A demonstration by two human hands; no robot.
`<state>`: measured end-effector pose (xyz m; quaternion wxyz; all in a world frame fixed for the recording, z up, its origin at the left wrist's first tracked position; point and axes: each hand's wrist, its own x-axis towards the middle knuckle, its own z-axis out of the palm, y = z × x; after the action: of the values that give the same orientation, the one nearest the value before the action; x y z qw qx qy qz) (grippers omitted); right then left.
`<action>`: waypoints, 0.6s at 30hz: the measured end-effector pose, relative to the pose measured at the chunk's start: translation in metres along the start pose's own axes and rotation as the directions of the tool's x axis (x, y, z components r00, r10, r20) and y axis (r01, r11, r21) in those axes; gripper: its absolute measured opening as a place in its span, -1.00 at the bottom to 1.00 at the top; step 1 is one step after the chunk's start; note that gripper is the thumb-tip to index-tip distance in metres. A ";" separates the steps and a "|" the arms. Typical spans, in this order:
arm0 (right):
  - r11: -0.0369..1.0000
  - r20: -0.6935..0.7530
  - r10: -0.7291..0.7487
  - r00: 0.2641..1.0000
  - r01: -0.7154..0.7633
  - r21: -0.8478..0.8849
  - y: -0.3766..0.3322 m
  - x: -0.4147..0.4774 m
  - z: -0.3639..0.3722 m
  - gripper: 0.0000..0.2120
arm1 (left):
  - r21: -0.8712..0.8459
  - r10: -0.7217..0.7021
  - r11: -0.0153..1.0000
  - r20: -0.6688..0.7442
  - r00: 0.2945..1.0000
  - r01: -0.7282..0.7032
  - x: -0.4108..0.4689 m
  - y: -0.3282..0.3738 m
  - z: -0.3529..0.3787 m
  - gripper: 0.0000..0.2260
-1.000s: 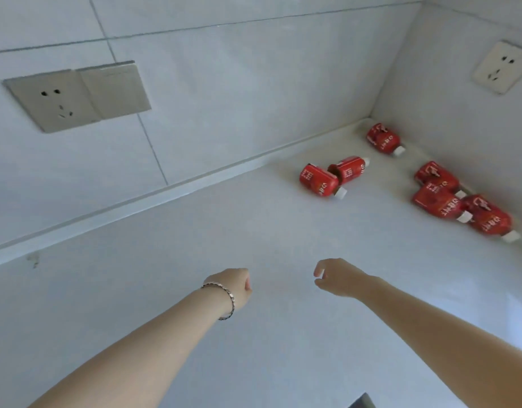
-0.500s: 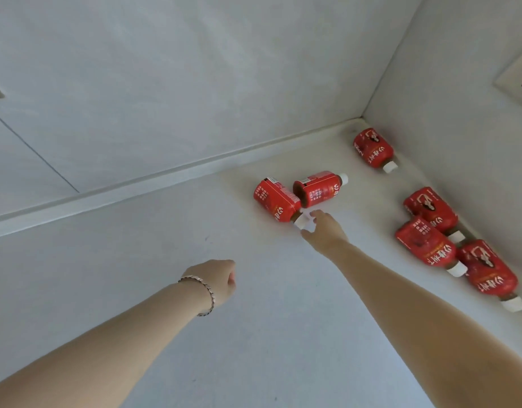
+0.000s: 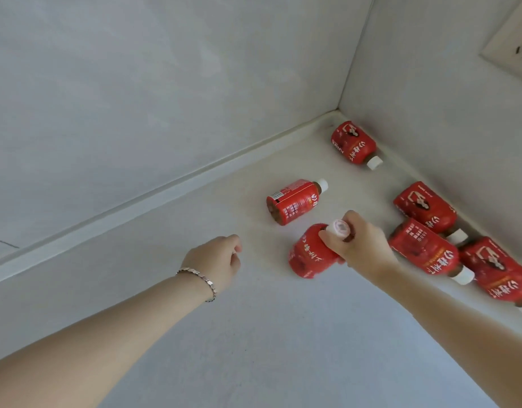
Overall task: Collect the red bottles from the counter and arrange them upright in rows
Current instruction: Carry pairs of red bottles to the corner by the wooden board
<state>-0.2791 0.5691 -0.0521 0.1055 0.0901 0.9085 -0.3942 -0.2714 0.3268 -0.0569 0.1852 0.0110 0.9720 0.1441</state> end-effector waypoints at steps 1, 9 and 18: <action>0.998 -0.024 0.006 1.000 -0.007 -0.061 0.005 -0.002 -0.013 -0.72 | -0.025 0.013 1.000 -0.045 0.999 -0.014 0.007 0.010 0.000 -0.74; 0.935 0.017 0.032 0.999 -0.024 -0.353 0.024 -0.010 -0.034 -0.72 | -0.055 0.170 0.981 -0.227 0.959 -0.187 0.094 0.105 0.019 -0.30; 0.929 0.010 -0.012 1.000 0.015 -0.370 0.025 -0.007 -0.036 -0.62 | -0.117 0.170 0.974 -0.192 0.967 -0.194 0.115 0.101 0.036 -0.32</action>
<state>-0.2708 0.6119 -0.0443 0.1214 0.0610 0.9667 -0.2169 -0.3688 0.4424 -0.1015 0.0825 0.0746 0.9676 0.2265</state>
